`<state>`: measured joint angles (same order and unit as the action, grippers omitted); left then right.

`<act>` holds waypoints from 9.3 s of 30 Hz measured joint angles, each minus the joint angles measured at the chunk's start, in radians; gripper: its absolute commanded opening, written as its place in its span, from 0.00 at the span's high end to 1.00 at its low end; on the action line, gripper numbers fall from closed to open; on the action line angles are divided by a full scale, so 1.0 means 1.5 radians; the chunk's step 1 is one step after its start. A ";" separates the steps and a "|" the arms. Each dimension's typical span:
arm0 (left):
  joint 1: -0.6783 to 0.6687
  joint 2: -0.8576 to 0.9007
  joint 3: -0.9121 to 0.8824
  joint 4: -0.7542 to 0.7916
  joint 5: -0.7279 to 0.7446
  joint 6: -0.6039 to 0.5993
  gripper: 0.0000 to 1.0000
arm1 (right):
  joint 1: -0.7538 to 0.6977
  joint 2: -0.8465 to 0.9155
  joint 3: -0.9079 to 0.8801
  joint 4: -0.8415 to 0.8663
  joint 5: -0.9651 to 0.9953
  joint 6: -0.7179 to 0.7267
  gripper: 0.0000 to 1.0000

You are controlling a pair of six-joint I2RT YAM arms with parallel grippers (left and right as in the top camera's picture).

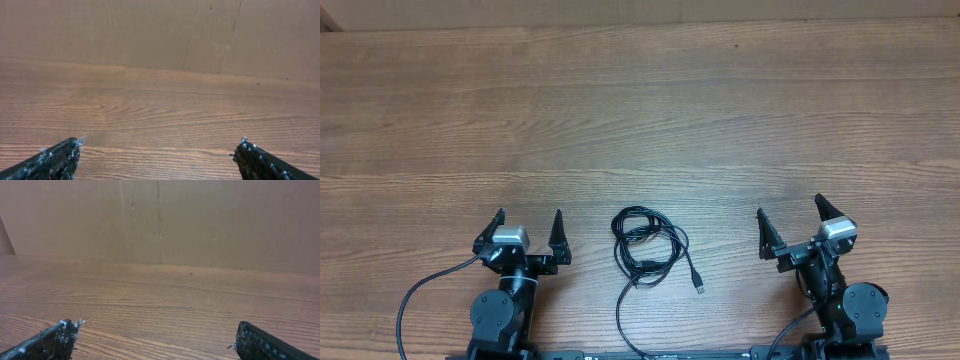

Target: Untangle cables

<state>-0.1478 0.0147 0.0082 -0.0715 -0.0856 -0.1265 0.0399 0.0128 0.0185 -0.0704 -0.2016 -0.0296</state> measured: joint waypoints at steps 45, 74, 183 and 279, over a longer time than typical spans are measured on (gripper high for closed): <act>0.000 0.363 0.224 -0.152 -0.001 0.018 0.00 | 0.000 0.000 0.000 0.000 0.000 0.000 0.00; 0.000 0.765 0.454 -0.286 0.034 0.038 0.00 | 0.000 0.000 0.000 -0.001 0.000 0.000 0.00; 0.004 0.779 0.463 -0.246 0.243 0.023 0.00 | 0.000 0.000 0.000 0.000 0.000 0.000 0.00; -0.358 0.940 0.533 -0.407 0.005 -0.913 0.09 | 0.000 0.000 0.000 0.000 0.000 0.000 0.00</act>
<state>-0.6842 1.4254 0.8070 -0.6827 -0.0780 -1.4960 0.0399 0.0128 0.0185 -0.0708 -0.2020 -0.0292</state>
